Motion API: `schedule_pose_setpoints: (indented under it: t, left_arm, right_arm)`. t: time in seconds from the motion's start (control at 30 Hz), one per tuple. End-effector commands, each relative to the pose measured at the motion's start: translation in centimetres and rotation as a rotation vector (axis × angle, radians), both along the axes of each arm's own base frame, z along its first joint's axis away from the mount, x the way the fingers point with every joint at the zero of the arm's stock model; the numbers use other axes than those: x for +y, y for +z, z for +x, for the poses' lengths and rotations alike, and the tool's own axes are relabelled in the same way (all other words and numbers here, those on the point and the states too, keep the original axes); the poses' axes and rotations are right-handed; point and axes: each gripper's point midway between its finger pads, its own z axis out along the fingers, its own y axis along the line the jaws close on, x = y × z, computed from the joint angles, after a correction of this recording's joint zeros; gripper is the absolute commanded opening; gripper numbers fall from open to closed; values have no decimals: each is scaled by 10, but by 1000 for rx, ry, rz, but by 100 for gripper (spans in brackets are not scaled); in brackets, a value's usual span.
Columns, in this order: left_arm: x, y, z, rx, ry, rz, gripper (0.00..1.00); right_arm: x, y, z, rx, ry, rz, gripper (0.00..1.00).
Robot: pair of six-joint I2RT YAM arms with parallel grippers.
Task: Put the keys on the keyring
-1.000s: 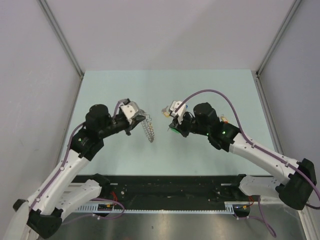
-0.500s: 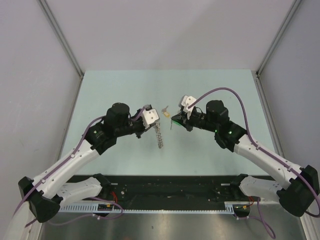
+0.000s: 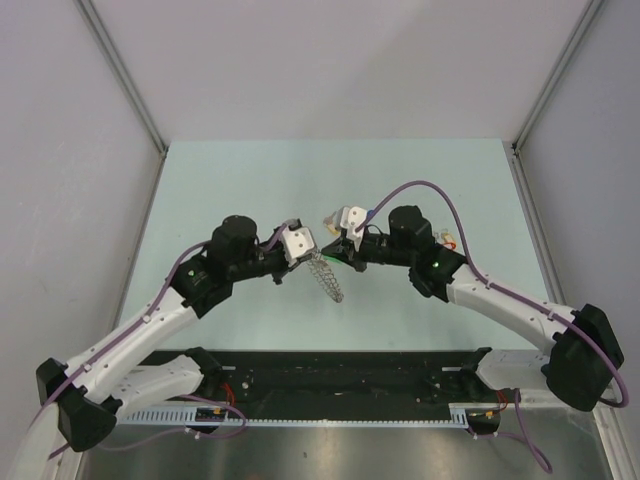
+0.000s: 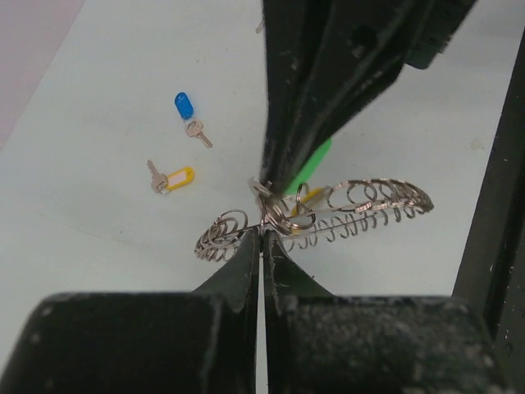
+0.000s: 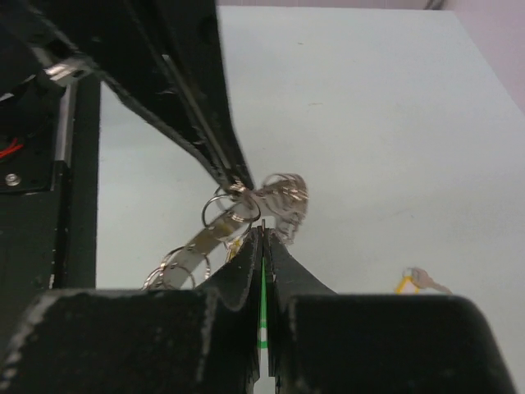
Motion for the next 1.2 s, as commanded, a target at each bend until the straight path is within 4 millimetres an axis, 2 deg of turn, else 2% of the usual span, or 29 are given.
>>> schedule_pose_setpoints:
  t: [0.0,0.17,0.27,0.37,0.4,0.5,0.83,1.03,1.17]
  left_arm:
    - [2,30,15,-56,87,-119,0]
    - [10,28,28,-43,165,-122,0]
    - [6,28,23,-40,124,-123,1]
    - [1,27,12,-58,43,-123,0]
    - [0,25,9,-55,24,-119,0]
    - [-4,25,-3,-52,-45,-121,1]
    - [-11,18,-21,-16,-163,-103,0]
    - [-16,17,-32,14,-232,-102,0]
    - [-16,18,-33,14,-232,-105,0]
  right_arm:
    - [11,19,-22,-58,125,52,0]
    - [6,28,-40,-77,199,59,0]
    - [2,33,-49,-85,237,64,0]
    - [-4,33,-37,-87,168,55,0]
    - [-8,34,-27,-91,112,49,0]
    - [-13,33,-18,-99,56,40,0]
    - [-23,29,-14,-150,13,-4,0]
    - [-19,28,-16,-148,35,6,0]
    - [-10,24,-22,-129,92,17,0]
